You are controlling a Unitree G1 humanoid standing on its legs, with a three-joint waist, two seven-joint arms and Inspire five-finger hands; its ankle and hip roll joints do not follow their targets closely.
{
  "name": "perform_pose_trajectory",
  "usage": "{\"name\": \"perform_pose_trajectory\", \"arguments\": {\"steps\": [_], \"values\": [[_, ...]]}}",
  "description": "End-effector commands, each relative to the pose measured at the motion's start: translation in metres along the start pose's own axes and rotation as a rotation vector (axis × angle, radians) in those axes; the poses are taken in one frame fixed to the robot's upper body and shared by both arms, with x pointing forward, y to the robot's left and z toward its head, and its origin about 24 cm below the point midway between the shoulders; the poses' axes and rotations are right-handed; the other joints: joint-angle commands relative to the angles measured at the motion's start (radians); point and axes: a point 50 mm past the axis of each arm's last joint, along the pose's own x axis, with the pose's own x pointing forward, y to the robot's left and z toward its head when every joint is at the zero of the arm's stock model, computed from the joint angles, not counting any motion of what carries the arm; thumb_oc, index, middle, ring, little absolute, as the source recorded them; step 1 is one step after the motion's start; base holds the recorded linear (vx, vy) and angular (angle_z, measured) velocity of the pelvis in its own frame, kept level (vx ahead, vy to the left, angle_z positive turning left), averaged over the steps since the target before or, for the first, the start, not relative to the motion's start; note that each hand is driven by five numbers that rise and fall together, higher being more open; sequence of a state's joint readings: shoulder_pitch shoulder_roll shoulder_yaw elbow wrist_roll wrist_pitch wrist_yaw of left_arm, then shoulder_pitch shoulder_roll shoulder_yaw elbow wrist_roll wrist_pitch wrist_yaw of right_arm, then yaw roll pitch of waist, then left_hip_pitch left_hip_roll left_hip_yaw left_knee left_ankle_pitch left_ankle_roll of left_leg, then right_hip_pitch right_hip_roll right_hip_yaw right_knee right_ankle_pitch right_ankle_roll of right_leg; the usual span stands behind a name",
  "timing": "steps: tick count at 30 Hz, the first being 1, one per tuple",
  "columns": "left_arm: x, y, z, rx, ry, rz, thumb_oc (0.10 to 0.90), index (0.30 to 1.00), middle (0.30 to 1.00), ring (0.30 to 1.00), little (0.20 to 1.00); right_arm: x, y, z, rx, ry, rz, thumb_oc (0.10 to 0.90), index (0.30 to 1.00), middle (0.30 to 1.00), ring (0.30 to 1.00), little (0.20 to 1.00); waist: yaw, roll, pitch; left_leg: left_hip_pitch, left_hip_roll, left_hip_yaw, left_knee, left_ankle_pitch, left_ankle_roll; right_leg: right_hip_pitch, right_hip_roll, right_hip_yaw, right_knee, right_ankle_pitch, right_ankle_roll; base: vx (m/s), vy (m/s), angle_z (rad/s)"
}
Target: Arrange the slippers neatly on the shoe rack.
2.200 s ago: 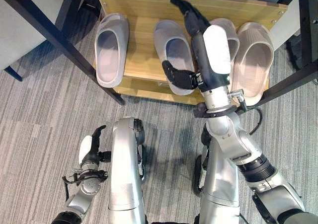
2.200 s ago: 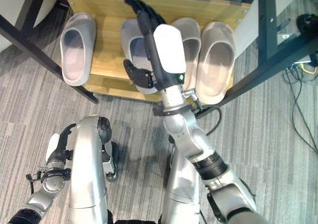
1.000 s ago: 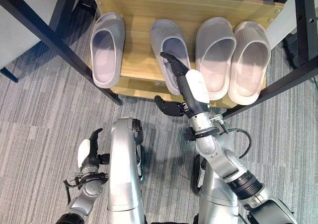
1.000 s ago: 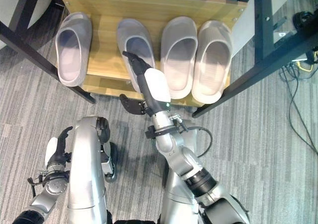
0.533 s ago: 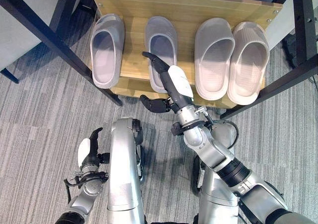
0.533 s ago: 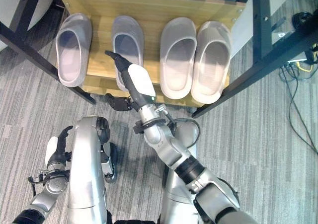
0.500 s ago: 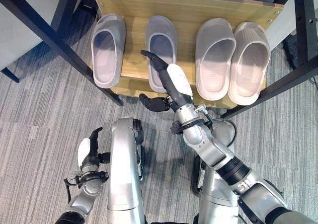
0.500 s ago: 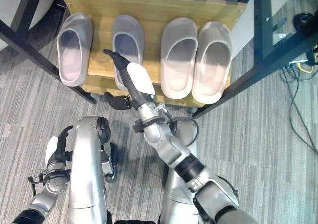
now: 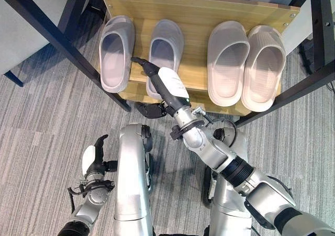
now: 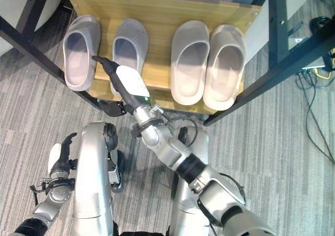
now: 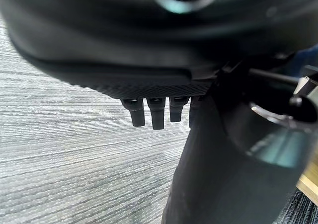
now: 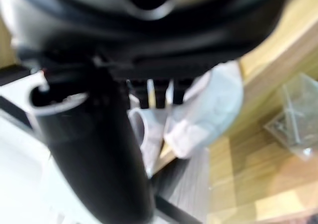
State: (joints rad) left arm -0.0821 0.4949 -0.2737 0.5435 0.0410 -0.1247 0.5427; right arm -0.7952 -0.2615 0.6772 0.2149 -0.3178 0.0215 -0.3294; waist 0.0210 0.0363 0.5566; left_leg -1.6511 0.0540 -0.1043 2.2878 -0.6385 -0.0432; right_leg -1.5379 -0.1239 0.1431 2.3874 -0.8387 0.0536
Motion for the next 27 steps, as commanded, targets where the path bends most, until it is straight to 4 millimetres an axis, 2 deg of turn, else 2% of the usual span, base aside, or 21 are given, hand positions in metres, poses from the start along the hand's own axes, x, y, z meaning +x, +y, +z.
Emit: {"name": "perform_pose_trajectory", "arguments": {"steps": [1, 5, 11, 13, 21, 27], "values": [[-0.002, 0.004, 0.011, -0.014, -0.086, 0.037, 0.8, 0.9, 0.9, 0.9, 0.9, 0.009, -0.045, 0.082, 0.032, -0.432, -0.223, 0.8, 0.9, 0.9, 0.9, 0.9, 0.052, 0.014, -0.037, 0.081, -0.059, -0.116, 0.038, -0.112, -0.011, -0.032, -0.016, 0.075, -0.044, 0.099, -0.064, 0.0, 0.0, 0.0], [-0.007, 0.004, 0.011, 0.014, -0.119, 0.033, 0.8, 0.9, 0.9, 0.9, 0.9, -0.01, -0.065, 0.079, -0.074, -0.471, -0.366, 0.8, 0.9, 0.9, 0.9, 0.9, 0.044, 0.016, -0.037, 0.081, -0.058, -0.112, 0.038, -0.115, -0.008, -0.032, -0.016, 0.073, -0.041, 0.095, -0.065, 0.0, 0.0, 0.0], [-0.009, 0.005, 0.015, -0.031, -0.125, 0.045, 0.8, 0.9, 0.9, 0.9, 0.9, -0.012, -0.077, 0.075, -0.15, -0.455, -0.443, 0.8, 0.9, 0.9, 0.9, 0.9, 0.038, 0.017, -0.037, 0.081, -0.059, -0.112, 0.042, -0.115, -0.009, -0.032, -0.015, 0.068, -0.038, 0.089, -0.065, 0.0, 0.0, 0.0], [-0.01, 0.006, 0.015, -0.028, -0.13, 0.048, 0.8, 0.9, 0.9, 0.9, 0.9, -0.014, -0.082, 0.067, -0.151, -0.408, -0.479, 0.8, 0.9, 0.9, 0.9, 0.9, 0.035, 0.017, -0.037, 0.081, -0.061, -0.113, 0.042, -0.115, -0.008, -0.032, -0.017, 0.068, -0.038, 0.088, -0.064, 0.0, 0.0, 0.0], [-0.01, 0.006, 0.012, -0.017, -0.109, 0.051, 0.8, 0.9, 0.9, 0.9, 0.9, -0.02, -0.082, 0.042, -0.099, -0.274, -0.504, 0.8, 0.9, 0.9, 0.9, 0.9, 0.028, 0.014, -0.037, 0.081, -0.061, -0.111, 0.04, -0.115, -0.008, -0.032, -0.015, 0.071, -0.04, 0.089, -0.065, 0.0, 0.0, 0.0], [-0.013, 0.002, 0.011, -0.009, -0.109, 0.037, 0.8, 0.9, 0.9, 0.9, 0.9, -0.031, -0.083, 0.022, -0.176, -0.194, -0.533, 0.8, 0.9, 0.9, 0.9, 0.9, 0.023, 0.018, -0.037, 0.081, -0.062, -0.109, 0.038, -0.117, -0.007, -0.032, -0.016, 0.072, -0.04, 0.089, -0.064, 0.0, 0.0, 0.0]]}}
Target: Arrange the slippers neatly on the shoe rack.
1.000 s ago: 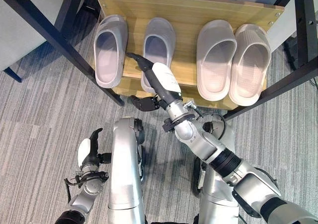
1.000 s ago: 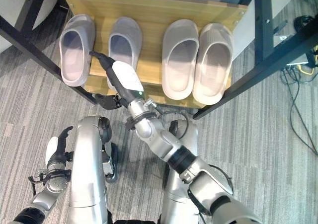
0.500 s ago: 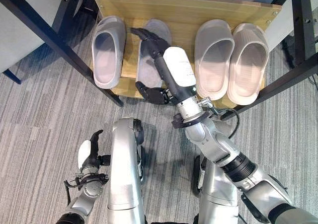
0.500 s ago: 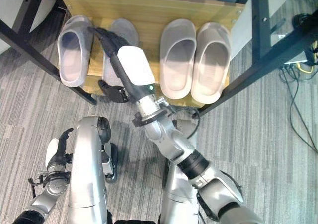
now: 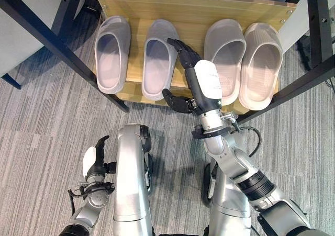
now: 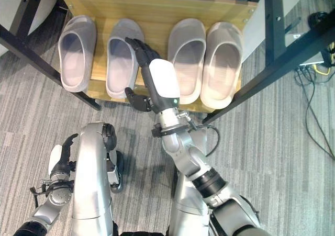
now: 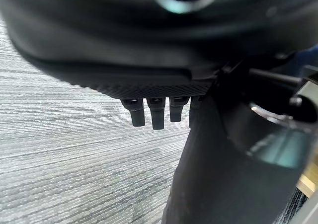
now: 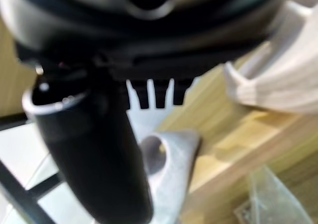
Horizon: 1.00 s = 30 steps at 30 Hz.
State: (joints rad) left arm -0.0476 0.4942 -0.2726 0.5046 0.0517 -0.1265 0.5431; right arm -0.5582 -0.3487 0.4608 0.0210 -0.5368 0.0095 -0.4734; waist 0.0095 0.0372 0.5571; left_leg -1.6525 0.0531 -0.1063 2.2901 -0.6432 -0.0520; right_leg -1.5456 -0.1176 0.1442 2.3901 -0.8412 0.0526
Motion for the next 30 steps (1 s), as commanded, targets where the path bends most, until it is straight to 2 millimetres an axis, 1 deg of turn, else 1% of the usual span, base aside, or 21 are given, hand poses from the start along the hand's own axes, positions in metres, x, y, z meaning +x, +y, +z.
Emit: {"name": "perform_pose_trajectory", "arguments": {"steps": [1, 2, 5, 7, 14, 16, 17, 18, 20, 21, 23, 26, 27, 30], "values": [[-0.007, 0.003, 0.011, 0.001, -0.103, 0.044, 0.8, 0.9, 0.9, 0.9, 0.9, 0.02, -0.035, 0.037, 0.049, -0.187, -0.232, 0.8, 0.9, 0.9, 0.9, 0.9, 0.032, 0.019, -0.037, 0.082, -0.059, -0.108, 0.036, -0.112, 0.002, -0.024, -0.021, 0.07, -0.044, 0.091, -0.062, 0.0, 0.0, 0.0], [-0.007, 0.003, 0.011, 0.002, -0.103, 0.045, 0.8, 0.9, 0.9, 0.9, 0.9, 0.021, -0.035, 0.037, 0.049, -0.187, -0.232, 0.8, 0.9, 0.9, 0.9, 0.9, 0.032, 0.018, -0.037, 0.082, -0.059, -0.108, 0.036, -0.112, 0.002, -0.024, -0.021, 0.07, -0.044, 0.091, -0.062, 0.0, 0.0, 0.0], [-0.007, 0.002, 0.012, 0.002, -0.107, 0.037, 0.8, 0.9, 0.9, 0.9, 0.9, 0.02, -0.024, 0.032, 0.091, -0.141, -0.184, 0.8, 0.9, 0.9, 0.9, 0.9, 0.032, 0.02, -0.037, 0.082, -0.061, -0.109, 0.036, -0.111, 0.002, -0.024, -0.02, 0.069, -0.043, 0.091, -0.062, 0.0, 0.0, 0.0], [-0.007, 0.002, 0.012, 0.0, -0.107, 0.036, 0.8, 0.9, 0.9, 0.9, 0.9, 0.021, -0.021, 0.032, 0.106, -0.134, -0.171, 0.8, 0.9, 0.9, 0.9, 0.9, 0.032, 0.02, -0.037, 0.082, -0.061, -0.108, 0.035, -0.11, 0.001, -0.024, -0.02, 0.069, -0.042, 0.091, -0.062, 0.0, 0.0, 0.0], [-0.005, 0.005, 0.013, -0.001, -0.106, 0.037, 0.8, 0.9, 0.9, 0.9, 0.9, 0.032, -0.013, 0.032, 0.117, -0.125, -0.128, 0.8, 0.9, 0.9, 0.9, 0.9, 0.038, 0.022, -0.037, 0.082, -0.063, -0.107, 0.031, -0.108, -0.002, -0.024, -0.017, 0.071, -0.044, 0.093, -0.06, 0.0, 0.0, 0.0], [-0.004, 0.006, 0.013, -0.003, -0.107, 0.04, 0.8, 0.9, 0.9, 0.9, 0.9, 0.034, -0.01, 0.032, 0.144, -0.113, -0.116, 0.8, 0.9, 0.9, 0.9, 0.9, 0.041, 0.022, -0.037, 0.082, -0.064, -0.107, 0.029, -0.106, -0.002, -0.024, -0.017, 0.071, -0.043, 0.094, -0.06, 0.0, 0.0, 0.0], [-0.003, 0.008, 0.018, -0.007, -0.13, 0.046, 0.8, 0.9, 0.9, 0.9, 0.9, 0.036, -0.005, 0.031, 0.176, -0.094, -0.098, 0.8, 0.9, 0.9, 0.9, 0.9, 0.044, 0.024, -0.037, 0.082, -0.065, -0.107, 0.03, -0.106, -0.003, -0.024, -0.016, 0.07, -0.042, 0.094, -0.061, 0.0, 0.0, 0.0], [-0.003, 0.009, 0.018, -0.006, -0.13, 0.047, 0.8, 0.9, 0.9, 0.9, 0.9, 0.036, -0.005, 0.031, 0.178, -0.094, -0.099, 0.8, 0.9, 0.9, 0.9, 0.9, 0.044, 0.024, -0.037, 0.082, -0.065, -0.107, 0.03, -0.106, -0.003, -0.024, -0.016, 0.07, -0.042, 0.094, -0.061, 0.0, 0.0, 0.0], [0.0, 0.012, 0.027, 0.011, -0.182, 0.055, 0.8, 0.9, 0.9, 0.9, 0.9, 0.04, -0.002, 0.032, 0.22, -0.085, -0.09, 0.8, 0.9, 0.9, 0.9, 0.9, 0.051, 0.028, -0.037, 0.082, -0.066, -0.108, 0.03, -0.105, -0.003, -0.024, -0.015, 0.071, -0.039, 0.094, -0.06, 0.0, 0.0, 0.0], [0.0, 0.012, 0.027, 0.011, -0.182, 0.055, 0.8, 0.9, 0.9, 0.9, 0.9, 0.04, -0.002, 0.032, 0.22, -0.085, -0.09, 0.8, 0.9, 0.9, 0.9, 0.9, 0.051, 0.029, -0.037, 0.082, -0.065, -0.108, 0.03, -0.105, -0.003, -0.024, -0.015, 0.071, -0.039, 0.094, -0.06, 0.0, 0.0, 0.0], [0.001, 0.014, 0.03, 0.026, -0.206, 0.056, 0.8, 0.9, 0.9, 0.9, 0.9, 0.045, -0.002, 0.035, 0.214, -0.099, -0.092, 0.8, 0.9, 0.9, 0.9, 0.9, 0.056, 0.032, -0.037, 0.082, -0.066, -0.107, 0.03, -0.105, -0.003, -0.024, -0.016, 0.071, -0.04, 0.096, -0.06, 0.0, 0.0, 0.0], [0.001, 0.015, 0.031, 0.027, -0.209, 0.057, 0.8, 0.9, 0.9, 0.9, 0.9, 0.047, -0.002, 0.038, 0.215, -0.113, -0.091, 0.8, 0.9, 0.9, 0.9, 0.9, 0.057, 0.032, -0.037, 0.082, -0.066, -0.106, 0.03, -0.105, -0.004, -0.024, -0.016, 0.071, -0.039, 0.096, -0.06, 0.0, 0.0, 0.0], [0.0, 0.016, 0.031, 0.023, -0.209, 0.06, 0.8, 0.9, 0.9, 0.9, 0.9, 0.052, -0.004, 0.043, 0.206, -0.136, -0.093, 0.8, 0.9, 0.9, 0.9, 0.9, 0.06, 0.035, -0.037, 0.082, -0.067, -0.106, 0.032, -0.107, -0.004, -0.024, -0.016, 0.07, -0.038, 0.096, -0.058, 0.0, 0.0, 0.0], [0.0, 0.016, 0.031, 0.025, -0.211, 0.055, 0.8, 0.9, 0.9, 0.9, 0.9, 0.057, -0.004, 0.049, 0.199, -0.151, -0.091, 0.8, 0.9, 0.9, 0.9, 0.9, 0.063, 0.034, -0.037, 0.082, -0.068, -0.106, 0.036, -0.107, -0.005, -0.024, -0.017, 0.072, -0.035, 0.097, -0.058, 0.0, 0.0, 0.0]]}}
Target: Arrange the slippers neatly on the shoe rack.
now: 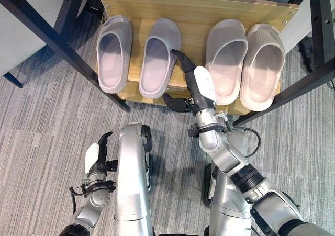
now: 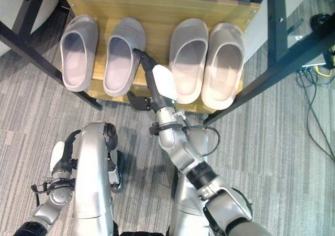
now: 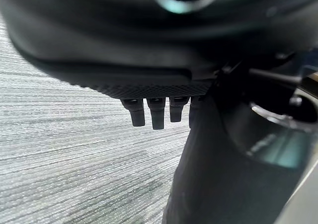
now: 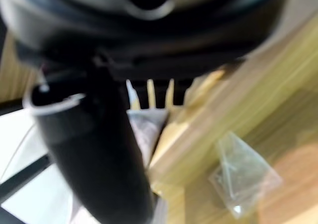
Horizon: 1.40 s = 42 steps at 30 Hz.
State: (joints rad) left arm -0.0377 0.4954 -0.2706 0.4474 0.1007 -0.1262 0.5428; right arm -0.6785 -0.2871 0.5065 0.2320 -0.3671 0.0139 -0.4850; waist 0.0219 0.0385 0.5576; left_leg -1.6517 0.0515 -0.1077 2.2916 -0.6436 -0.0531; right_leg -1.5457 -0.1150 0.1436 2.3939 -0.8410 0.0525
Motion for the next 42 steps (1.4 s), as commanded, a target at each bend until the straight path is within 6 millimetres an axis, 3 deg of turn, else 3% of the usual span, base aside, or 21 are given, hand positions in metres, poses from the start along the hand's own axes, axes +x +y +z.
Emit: {"name": "perform_pose_trajectory", "arguments": {"steps": [1, 12, 24, 31, 42], "values": [[0.002, 0.017, 0.02, 0.01, -0.145, 0.059, 0.8, 0.9, 0.9, 0.9, 0.9, 0.032, -0.024, 0.067, 0.082, -0.285, -0.129, 0.8, 0.9, 0.9, 0.9, 0.9, 0.051, 0.033, -0.038, 0.082, -0.066, -0.105, 0.034, -0.107, -0.004, -0.024, -0.019, 0.072, -0.038, 0.097, -0.058, 0.0, 0.0, 0.0], [0.002, 0.015, 0.019, 0.019, -0.145, 0.024, 0.8, 0.9, 0.9, 0.9, 0.9, 0.046, -0.018, 0.067, 0.029, -0.268, -0.091, 0.8, 0.9, 0.9, 0.9, 0.9, 0.06, 0.036, -0.038, 0.082, -0.067, -0.106, 0.04, -0.106, -0.004, -0.024, -0.017, 0.067, -0.035, 0.1, -0.056, 0.0, 0.0, 0.0], [-0.001, 0.013, 0.015, 0.043, -0.136, -0.001, 0.8, 0.9, 0.9, 0.9, 0.9, 0.051, -0.032, 0.053, 0.013, -0.208, -0.171, 0.8, 0.9, 0.9, 0.9, 0.9, 0.061, 0.034, -0.038, 0.082, -0.072, -0.106, 0.043, -0.109, -0.003, -0.024, -0.015, 0.069, -0.034, 0.099, -0.058, 0.0, 0.0, 0.0], [-0.002, 0.011, 0.012, 0.06, -0.125, -0.009, 0.8, 0.9, 0.9, 0.9, 0.9, 0.055, -0.04, 0.049, 0.088, -0.158, -0.255, 0.8, 0.9, 0.9, 0.9, 0.9, 0.065, 0.036, -0.038, 0.082, -0.073, -0.101, 0.044, -0.109, -0.003, -0.024, -0.013, 0.07, -0.03, 0.099, -0.058, 0.0, 0.0, 0.0], [0.001, 0.01, 0.011, 0.074, -0.124, -0.022, 0.8, 0.9, 0.9, 0.9, 0.9, 0.072, -0.034, 0.056, 0.205, -0.133, -0.183, 0.8, 0.9, 0.9, 0.9, 0.9, 0.079, 0.038, -0.038, 0.082, -0.075, -0.102, 0.046, -0.106, -0.007, -0.024, -0.016, 0.069, -0.024, 0.102, -0.055, 0.0, 0.0, 0.0]]}}
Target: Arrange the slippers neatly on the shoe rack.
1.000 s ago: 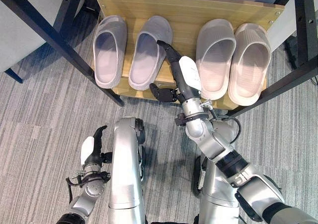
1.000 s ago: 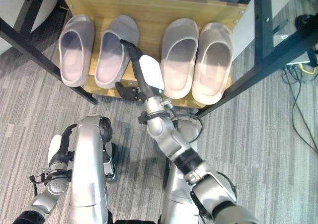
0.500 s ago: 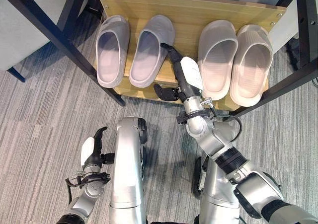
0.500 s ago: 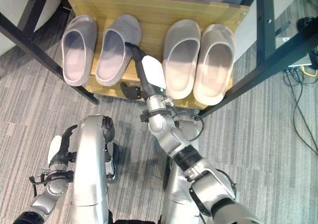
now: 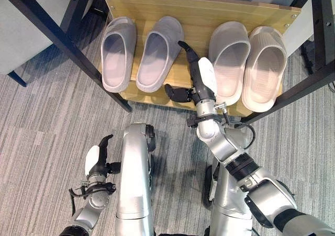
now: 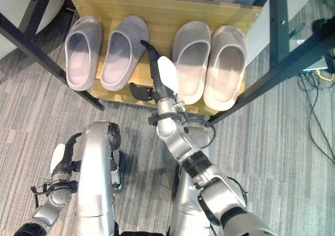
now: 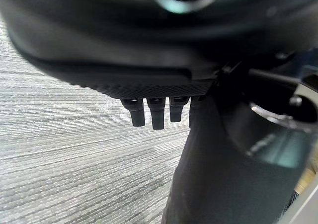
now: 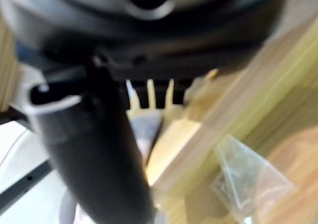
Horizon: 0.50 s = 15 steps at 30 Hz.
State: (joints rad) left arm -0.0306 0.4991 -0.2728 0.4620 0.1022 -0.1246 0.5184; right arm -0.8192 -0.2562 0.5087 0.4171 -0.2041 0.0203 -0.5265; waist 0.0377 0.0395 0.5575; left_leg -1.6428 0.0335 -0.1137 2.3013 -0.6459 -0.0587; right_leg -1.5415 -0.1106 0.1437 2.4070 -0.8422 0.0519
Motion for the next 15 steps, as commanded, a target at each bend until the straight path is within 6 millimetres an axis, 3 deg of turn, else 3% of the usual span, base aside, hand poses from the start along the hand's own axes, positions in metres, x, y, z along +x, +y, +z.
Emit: {"name": "perform_pose_trajectory", "arguments": {"steps": [1, 15], "values": [[0.003, 0.012, 0.017, 0.06, -0.141, 0.007, 0.8, 0.9, 0.9, 0.9, 0.9, 0.041, -0.027, 0.071, 0.137, -0.24, -0.124, 0.8, 0.9, 0.9, 0.9, 0.9, 0.065, 0.037, -0.037, 0.073, -0.058, -0.097, 0.036, -0.103, -0.002, -0.029, -0.022, 0.069, -0.038, 0.103, -0.055, 0.0, 0.0, 0.0], [0.005, 0.014, 0.02, 0.075, -0.169, -0.025, 0.8, 0.9, 0.9, 0.9, 0.9, 0.054, -0.018, 0.086, 0.083, -0.284, 0.019, 0.8, 0.9, 0.9, 0.9, 0.9, 0.08, 0.034, -0.037, 0.073, -0.062, -0.1, 0.036, -0.101, -0.007, -0.029, -0.021, 0.072, -0.036, 0.107, -0.053, 0.0, 0.0, 0.0]]}}
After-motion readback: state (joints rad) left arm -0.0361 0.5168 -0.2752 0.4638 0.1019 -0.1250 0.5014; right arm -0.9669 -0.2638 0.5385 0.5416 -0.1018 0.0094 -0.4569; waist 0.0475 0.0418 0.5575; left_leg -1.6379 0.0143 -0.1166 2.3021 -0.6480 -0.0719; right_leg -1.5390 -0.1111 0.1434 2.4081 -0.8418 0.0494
